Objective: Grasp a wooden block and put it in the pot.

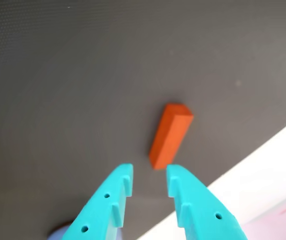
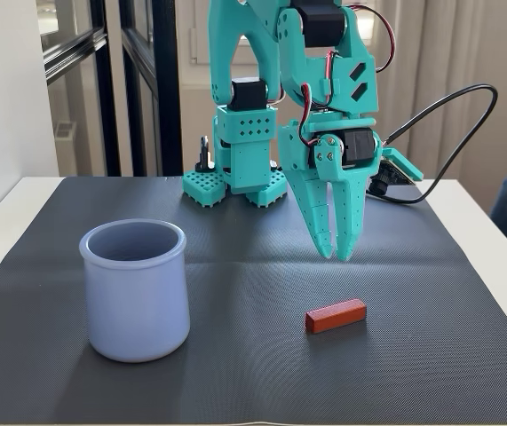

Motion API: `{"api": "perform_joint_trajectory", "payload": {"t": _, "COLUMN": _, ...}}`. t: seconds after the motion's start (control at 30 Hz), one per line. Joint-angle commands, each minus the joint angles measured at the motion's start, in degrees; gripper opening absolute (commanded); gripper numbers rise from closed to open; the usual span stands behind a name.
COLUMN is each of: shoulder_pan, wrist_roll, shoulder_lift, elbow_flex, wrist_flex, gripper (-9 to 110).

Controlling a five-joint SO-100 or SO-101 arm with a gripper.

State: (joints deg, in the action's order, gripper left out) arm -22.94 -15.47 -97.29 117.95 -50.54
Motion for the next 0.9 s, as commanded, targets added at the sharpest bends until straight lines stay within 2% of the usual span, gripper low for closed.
{"api": "perform_joint_trajectory", "payload": {"t": 0.0, "shoulder_pan": -0.79, "wrist_roll": 0.18, "shoulder_lift": 0.97, "elbow_flex": -2.90, "wrist_flex": 0.26, "gripper": 8}}
{"api": "perform_joint_trajectory", "payload": {"t": 0.23, "shoulder_pan": -3.34, "wrist_roll": 0.35, "shoulder_lift": 3.96, "elbow_flex": -3.60, "wrist_flex": 6.77, "gripper": 8}}
{"api": "perform_joint_trajectory", "payload": {"t": 0.6, "shoulder_pan": -2.72, "wrist_roll": 2.72, "shoulder_lift": 10.46, "elbow_flex": -8.70, "wrist_flex": 6.24, "gripper": 8}}
{"api": "perform_joint_trajectory", "payload": {"t": 0.87, "shoulder_pan": 1.85, "wrist_roll": 2.37, "shoulder_lift": 10.81, "elbow_flex": -10.63, "wrist_flex": 5.98, "gripper": 8}}
